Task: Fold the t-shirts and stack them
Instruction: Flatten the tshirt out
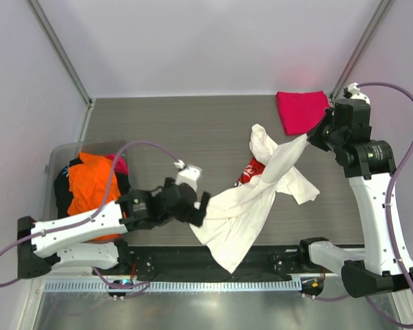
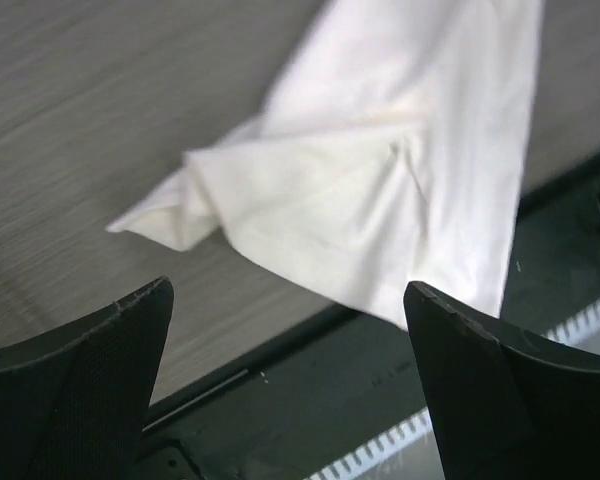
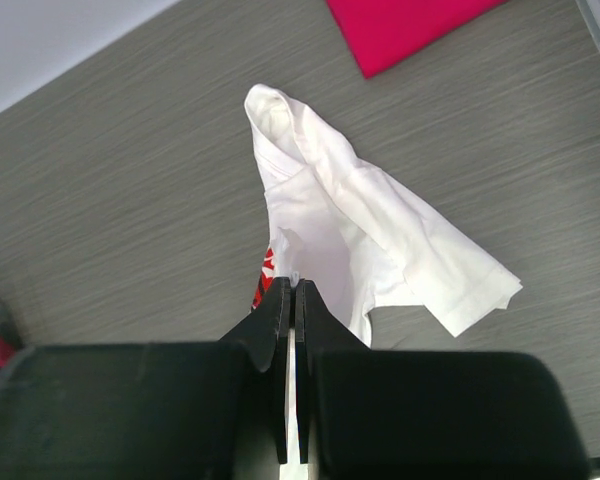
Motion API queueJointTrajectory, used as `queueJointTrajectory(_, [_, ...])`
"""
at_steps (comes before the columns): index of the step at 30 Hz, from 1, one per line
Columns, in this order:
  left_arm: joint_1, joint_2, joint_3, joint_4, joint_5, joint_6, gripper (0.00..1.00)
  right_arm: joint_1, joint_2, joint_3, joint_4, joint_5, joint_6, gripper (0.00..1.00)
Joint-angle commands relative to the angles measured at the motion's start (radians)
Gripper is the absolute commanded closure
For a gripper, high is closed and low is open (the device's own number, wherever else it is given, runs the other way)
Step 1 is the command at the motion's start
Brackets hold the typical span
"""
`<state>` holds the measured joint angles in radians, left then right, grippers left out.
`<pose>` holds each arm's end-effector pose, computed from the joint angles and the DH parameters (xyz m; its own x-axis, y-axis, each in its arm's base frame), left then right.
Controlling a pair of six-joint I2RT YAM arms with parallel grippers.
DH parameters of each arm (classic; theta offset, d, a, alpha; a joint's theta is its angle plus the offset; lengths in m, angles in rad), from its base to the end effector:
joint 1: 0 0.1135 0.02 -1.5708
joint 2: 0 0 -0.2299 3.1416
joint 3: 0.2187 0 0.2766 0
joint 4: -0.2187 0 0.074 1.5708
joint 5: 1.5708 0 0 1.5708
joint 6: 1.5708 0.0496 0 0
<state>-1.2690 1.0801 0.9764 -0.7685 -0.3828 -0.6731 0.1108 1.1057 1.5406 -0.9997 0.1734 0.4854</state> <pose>0.0960 -0.2462 0.2561 -0.6856 0.2568 -0.6812 0.4948 0.8507 -0.1773 0.2397 0.0181 0.4214 -0.4537 0.4119 -0.7902 0.2800 0.9077 0.3124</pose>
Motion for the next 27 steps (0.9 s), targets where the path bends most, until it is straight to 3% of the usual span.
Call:
queueJointTrajectory(1, [0.190, -0.048, 0.006, -0.058, -0.128, -0.089, 0.03, -0.003, -0.033, -0.016, 0.007, 0.014, -0.007, 0.99])
queueJointTrajectory(6, [0.492, -0.043, -0.140, 0.012, 0.033, -0.140, 0.10, -0.002, -0.056, -0.046, 0.006, -0.006, -0.002, 0.99])
queueJointTrajectory(12, [0.637, -0.031, -0.304, 0.178, 0.200, -0.183, 0.10, -0.002, -0.063, -0.086, 0.006, -0.044, 0.008, 0.99])
queueJointTrajectory(19, [0.680, 0.050, -0.384, 0.346, 0.306, -0.210, 0.13, -0.002, -0.067, -0.117, 0.016, -0.063, 0.013, 0.99])
queueJointTrajectory(27, [0.680, 0.118, -0.433, 0.456, 0.378, -0.230, 0.30, -0.003, -0.061, -0.131, 0.024, -0.055, 0.005, 0.99])
